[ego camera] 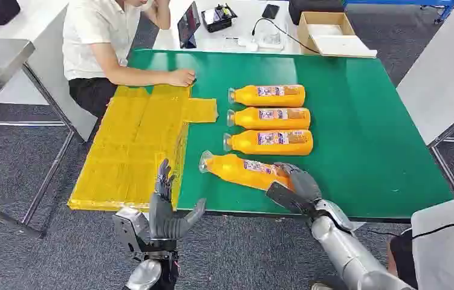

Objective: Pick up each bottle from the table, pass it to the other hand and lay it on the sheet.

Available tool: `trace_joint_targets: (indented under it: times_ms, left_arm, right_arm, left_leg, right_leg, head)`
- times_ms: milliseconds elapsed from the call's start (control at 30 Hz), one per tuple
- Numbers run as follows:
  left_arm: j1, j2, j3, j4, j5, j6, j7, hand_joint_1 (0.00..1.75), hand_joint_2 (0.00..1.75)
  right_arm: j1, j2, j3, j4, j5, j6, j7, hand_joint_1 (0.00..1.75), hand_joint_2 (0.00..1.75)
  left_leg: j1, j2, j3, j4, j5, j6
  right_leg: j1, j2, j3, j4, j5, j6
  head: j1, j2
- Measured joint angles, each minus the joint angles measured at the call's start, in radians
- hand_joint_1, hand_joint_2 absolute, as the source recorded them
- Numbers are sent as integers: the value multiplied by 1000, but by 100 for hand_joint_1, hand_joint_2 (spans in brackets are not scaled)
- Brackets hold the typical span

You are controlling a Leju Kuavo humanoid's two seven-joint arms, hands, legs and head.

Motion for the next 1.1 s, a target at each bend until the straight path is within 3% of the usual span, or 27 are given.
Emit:
trace_joint_targets:
  times_ms: [267,400,600,833,1100]
  left_arm:
    - [45,7,38,-51,285,-185,144,0,175]
    - [62,21,38,-58,312,-247,157,0,175]
    - [62,35,29,-57,276,-278,158,0,175]
    - [29,34,10,-22,186,-220,154,0,175]
    - [19,34,3,-4,186,-223,154,0,175]
  right_arm:
    - [175,45,-86,-240,-164,-79,-23,175,175]
    - [224,66,-101,-338,-187,-97,-30,175,175]
    - [243,92,-96,-387,-172,-95,-44,175,175]
    - [244,147,17,-386,-136,-83,-54,175,175]
    - [243,156,56,-385,-137,-80,-54,175,175]
  left_leg:
    - [0,-2,-11,0,1,0]
    - [0,-1,-14,0,1,0]
    - [0,-1,-17,0,1,0]
    - [0,-1,-17,0,1,0]
    - [-1,-2,-18,0,1,0]
  right_leg:
    - [0,-1,-9,1,0,0]
    - [0,0,-13,1,0,0]
    - [0,0,-15,1,0,0]
    - [0,0,-16,1,0,0]
    - [-1,0,-16,1,0,0]
  head:
    - [0,0]
    - [0,0]
    - [0,0]
    - [0,0]
    - [0,0]
